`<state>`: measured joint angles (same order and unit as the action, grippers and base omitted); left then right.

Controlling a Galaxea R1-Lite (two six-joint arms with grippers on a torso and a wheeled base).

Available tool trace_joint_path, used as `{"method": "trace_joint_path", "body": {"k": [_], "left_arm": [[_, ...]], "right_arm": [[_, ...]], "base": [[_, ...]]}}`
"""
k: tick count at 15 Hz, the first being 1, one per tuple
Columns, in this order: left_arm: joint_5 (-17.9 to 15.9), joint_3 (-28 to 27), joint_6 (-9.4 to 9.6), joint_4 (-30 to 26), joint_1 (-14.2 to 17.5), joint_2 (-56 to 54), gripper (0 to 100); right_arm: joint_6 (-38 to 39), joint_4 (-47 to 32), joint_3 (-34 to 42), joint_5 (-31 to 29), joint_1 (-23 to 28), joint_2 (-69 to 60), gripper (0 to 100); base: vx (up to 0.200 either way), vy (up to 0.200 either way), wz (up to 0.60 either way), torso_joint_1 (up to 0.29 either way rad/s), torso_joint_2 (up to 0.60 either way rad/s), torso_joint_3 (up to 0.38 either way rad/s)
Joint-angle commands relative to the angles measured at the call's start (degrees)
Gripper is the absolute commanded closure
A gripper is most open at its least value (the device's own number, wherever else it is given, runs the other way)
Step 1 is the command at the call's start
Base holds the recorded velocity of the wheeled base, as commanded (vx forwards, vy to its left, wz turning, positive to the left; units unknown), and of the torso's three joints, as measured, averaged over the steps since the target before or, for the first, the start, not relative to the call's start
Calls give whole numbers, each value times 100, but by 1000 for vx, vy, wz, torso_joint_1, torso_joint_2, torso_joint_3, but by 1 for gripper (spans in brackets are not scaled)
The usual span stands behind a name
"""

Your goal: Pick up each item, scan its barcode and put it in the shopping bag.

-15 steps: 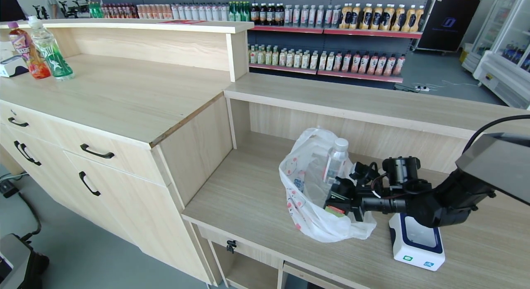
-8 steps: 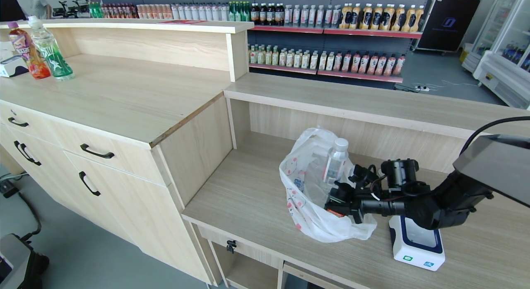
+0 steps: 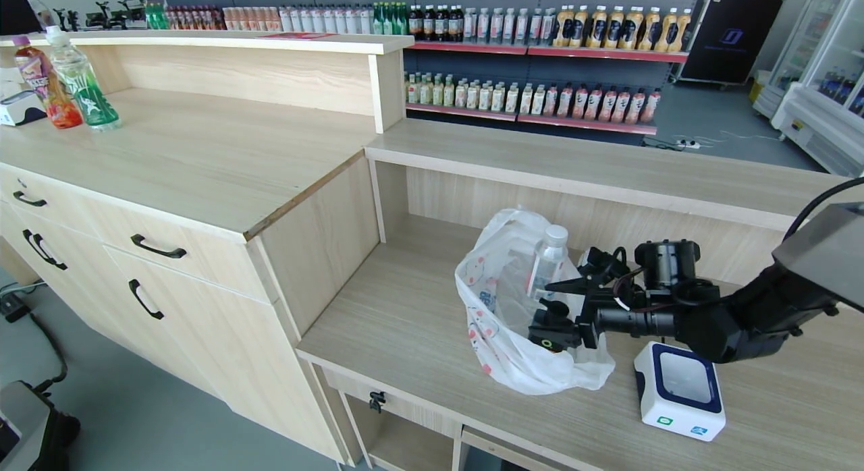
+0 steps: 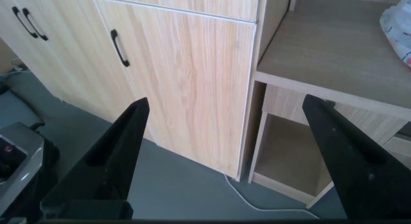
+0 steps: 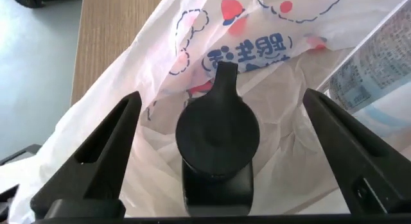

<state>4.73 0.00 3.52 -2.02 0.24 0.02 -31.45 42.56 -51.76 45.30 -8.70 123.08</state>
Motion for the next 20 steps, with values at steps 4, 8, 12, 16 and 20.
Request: {"method": "trace_joint_path", "body": {"k": [4,8,12,16,20], "left_arm": [[2,0,-1,0,2,-2,0],[2,0,-1,0,2,6,0],[2,0,-1,0,2,-2,0],[2,0,-1,0,2,-2,0],[2,0,-1,0,2,-2,0]], "right_arm": [[333,-1083,219,-311,308,-2824,0],[183,-2296,377,-795,870,-4811,0],[183,-2647,-132,-1120,967,-5408,0],[535,-3966,-713,-2851,958,-5795,0],[1774,-4256,412,-3897,1301,-6445,0]], "base": [[0,0,0,0,0,0],[0,0,-150,3,1,3],[0,0,-600,4,0,4],[0,0,-600,-2,0,4],[0,0,0,0,0,0]]}}
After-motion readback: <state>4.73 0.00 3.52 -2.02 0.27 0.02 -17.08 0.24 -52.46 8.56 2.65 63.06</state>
